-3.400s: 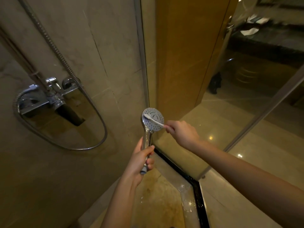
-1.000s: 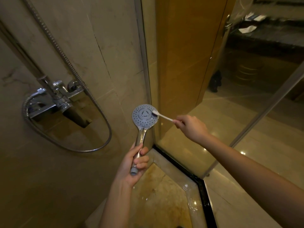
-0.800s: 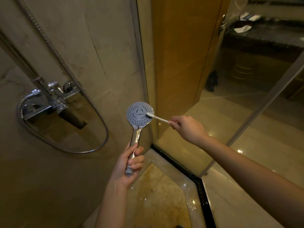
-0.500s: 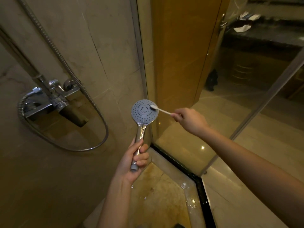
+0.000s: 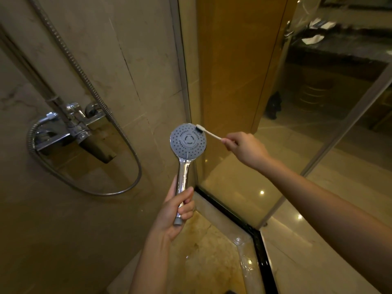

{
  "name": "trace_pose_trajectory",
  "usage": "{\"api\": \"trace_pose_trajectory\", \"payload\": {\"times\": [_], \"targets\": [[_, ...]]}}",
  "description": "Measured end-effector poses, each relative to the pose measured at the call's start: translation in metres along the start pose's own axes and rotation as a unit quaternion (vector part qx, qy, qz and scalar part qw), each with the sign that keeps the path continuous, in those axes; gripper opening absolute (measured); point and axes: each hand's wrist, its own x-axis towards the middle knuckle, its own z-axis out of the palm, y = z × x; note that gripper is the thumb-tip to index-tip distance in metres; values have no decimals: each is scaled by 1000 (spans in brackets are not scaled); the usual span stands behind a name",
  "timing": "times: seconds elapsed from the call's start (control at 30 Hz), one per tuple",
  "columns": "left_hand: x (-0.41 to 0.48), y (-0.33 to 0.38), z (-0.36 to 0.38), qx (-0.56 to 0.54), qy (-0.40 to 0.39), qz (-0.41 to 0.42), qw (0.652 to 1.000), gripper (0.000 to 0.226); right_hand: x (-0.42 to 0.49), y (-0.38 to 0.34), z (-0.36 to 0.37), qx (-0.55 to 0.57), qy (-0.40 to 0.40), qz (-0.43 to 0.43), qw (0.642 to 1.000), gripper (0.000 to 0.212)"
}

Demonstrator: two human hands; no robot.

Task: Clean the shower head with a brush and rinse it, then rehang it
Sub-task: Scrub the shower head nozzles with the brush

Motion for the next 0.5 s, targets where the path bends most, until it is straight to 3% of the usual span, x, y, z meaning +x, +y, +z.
{"api": "trace_pose_trajectory", "payload": {"times": [0.13, 0.5], "targets": [[-3, 2, 0, -18, 9, 4, 1000, 71, -10, -7, 8, -2, -45, -17, 999, 31], [1, 2, 7, -16, -6, -1, 1000, 64, -4, -2, 8, 65, 1, 11, 998, 35]]}}
